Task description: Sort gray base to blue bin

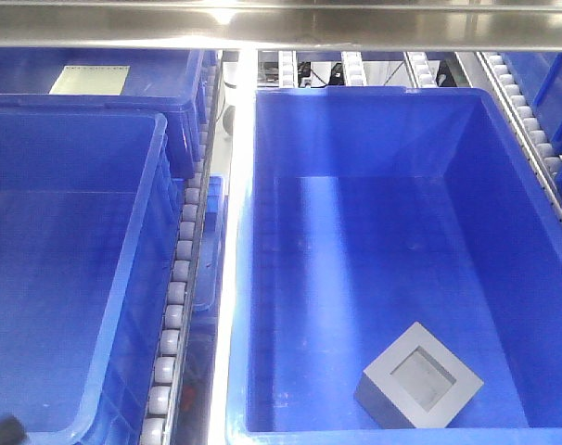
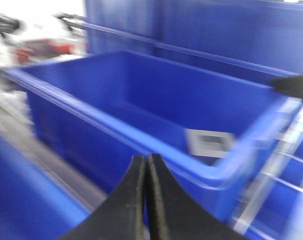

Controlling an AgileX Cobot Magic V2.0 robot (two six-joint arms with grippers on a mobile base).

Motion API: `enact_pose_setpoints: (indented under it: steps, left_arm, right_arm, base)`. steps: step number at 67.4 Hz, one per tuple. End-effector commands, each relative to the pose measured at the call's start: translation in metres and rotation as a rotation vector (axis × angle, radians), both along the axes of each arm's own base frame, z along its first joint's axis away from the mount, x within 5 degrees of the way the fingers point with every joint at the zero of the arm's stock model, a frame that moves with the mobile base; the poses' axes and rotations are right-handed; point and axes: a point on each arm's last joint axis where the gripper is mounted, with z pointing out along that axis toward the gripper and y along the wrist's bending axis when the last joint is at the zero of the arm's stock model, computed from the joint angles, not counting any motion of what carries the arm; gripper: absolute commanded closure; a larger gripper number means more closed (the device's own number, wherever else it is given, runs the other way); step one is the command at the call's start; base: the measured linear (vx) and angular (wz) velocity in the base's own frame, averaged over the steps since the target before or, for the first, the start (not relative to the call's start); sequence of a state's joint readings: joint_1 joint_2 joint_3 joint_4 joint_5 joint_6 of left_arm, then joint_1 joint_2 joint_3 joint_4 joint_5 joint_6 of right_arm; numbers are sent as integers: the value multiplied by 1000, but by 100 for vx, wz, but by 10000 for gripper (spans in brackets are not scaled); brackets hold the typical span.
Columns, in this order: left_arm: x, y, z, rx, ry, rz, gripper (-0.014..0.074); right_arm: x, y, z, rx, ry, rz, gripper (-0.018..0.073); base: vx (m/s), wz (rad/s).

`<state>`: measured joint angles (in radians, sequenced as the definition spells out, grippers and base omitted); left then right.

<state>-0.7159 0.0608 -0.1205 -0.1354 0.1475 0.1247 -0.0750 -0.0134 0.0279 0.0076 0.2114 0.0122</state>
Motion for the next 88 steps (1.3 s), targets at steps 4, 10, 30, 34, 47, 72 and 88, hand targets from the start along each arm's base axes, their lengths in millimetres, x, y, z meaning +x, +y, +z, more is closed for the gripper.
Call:
enact_pose_setpoints:
  steps: [4, 10, 30, 34, 47, 72, 88]
  left_arm:
    - [1, 13, 5, -30, -138, 210, 604]
    - [4, 20, -2, -13, -148, 358, 604]
    - [11, 35, -19, 104, -149, 677, 604]
    - [12, 36, -24, 110, -136, 703, 604]
    - [13, 39, -27, 119, -118, 760, 603]
    - [13, 41, -29, 69, -95, 784, 603]
    - [13, 41, -29, 25, -79, 783, 603]
  right_arm:
    - [0, 0, 6, -25, -69, -5, 564]
    - [0, 0, 6, -25, -69, -5, 564]
    - [0, 0, 6, -25, -69, -5, 564]
    - [0, 0, 6, -25, -69, -5, 564]
    - [0, 0, 6, -25, -69, -5, 564]
    - [0, 0, 6, -25, -69, -5, 564]
    - [0, 0, 6, -25, -69, -5, 564]
  base:
    - [0, 0]
    - [0, 0]
    - [0, 0]
    - [0, 0]
    - [0, 0]
    - [0, 0]
    - [0, 0]
